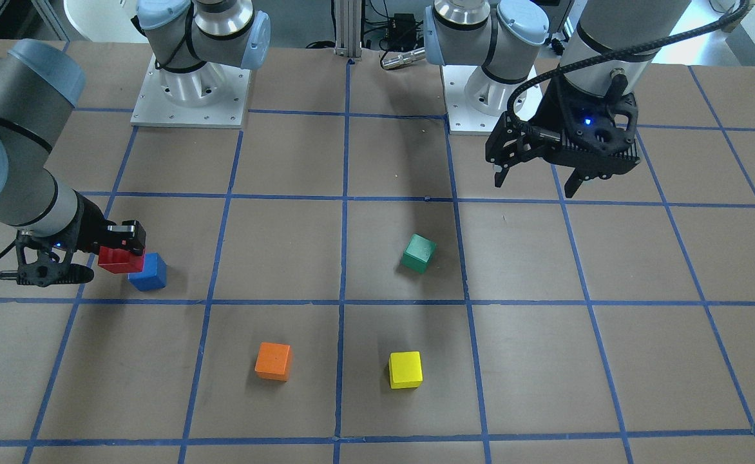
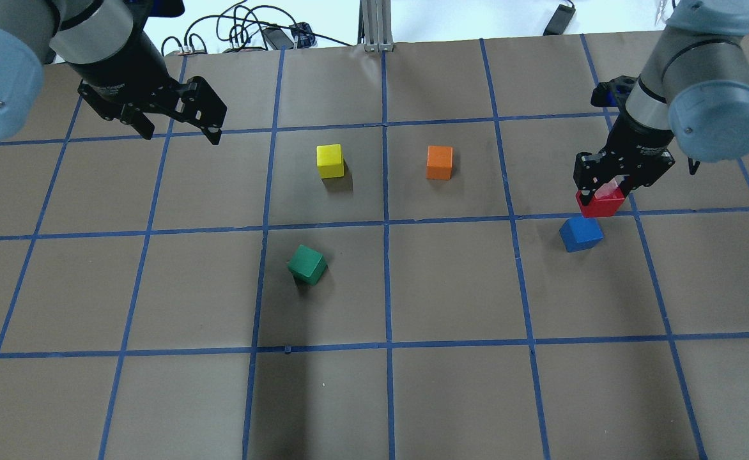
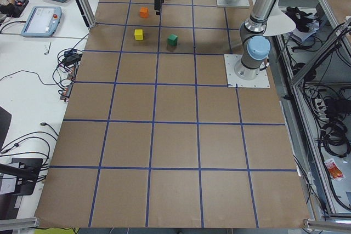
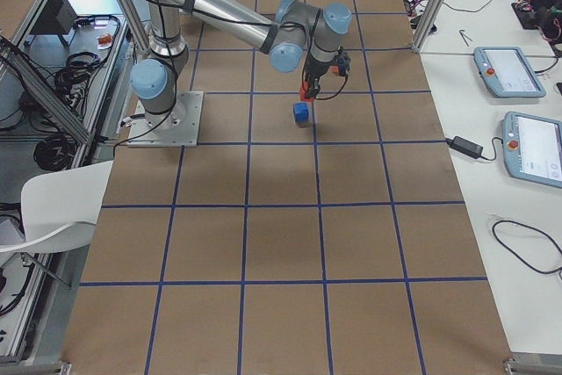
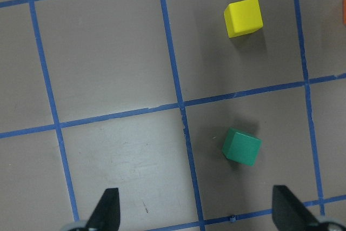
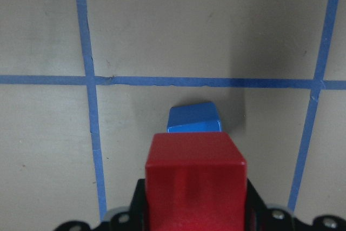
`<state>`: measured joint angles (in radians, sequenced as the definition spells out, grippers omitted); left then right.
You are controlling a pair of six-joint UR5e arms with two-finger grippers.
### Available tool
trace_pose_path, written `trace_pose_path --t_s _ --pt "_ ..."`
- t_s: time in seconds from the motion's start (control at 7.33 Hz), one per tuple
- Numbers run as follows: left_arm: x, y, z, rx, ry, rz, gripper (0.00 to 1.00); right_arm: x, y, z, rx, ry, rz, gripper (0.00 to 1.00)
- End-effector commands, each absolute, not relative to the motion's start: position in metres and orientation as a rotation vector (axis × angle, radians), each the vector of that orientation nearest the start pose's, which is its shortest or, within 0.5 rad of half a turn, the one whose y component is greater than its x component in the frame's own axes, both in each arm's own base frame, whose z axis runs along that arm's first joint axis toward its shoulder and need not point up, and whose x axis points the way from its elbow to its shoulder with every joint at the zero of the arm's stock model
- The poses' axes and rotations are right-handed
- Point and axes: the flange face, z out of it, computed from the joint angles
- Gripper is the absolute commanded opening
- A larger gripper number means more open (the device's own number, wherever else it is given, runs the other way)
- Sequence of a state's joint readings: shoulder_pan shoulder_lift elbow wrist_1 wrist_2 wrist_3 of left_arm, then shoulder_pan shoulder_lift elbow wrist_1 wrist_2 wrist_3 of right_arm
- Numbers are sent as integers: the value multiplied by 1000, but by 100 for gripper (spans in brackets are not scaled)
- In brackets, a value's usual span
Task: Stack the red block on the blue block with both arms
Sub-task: 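Lower the red cube onto the blue cube with the right gripper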
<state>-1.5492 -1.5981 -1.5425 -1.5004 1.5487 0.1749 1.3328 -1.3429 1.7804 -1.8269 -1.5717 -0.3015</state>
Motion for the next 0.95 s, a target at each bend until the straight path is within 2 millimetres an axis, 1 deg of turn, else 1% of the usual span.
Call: trace_pose_path --t_s 0.0,0.14,0.27,0.68,0.82 --pt "-125 -514 494 243 3148 -112 100 2 -539 273 -209 3085 211 0" --pt "-125 -513 495 243 3148 -115 100 3 -535 264 -224 3104 141 0" --pt "-125 -512 494 243 3146 -112 100 4 -531 262 -232 3109 118 0" --pt "-125 -512 498 243 3147 -124 100 5 -528 259 -281 3098 126 0" --pt "-124 -511 495 243 3144 -117 100 5 -528 258 -281 3099 127 0"
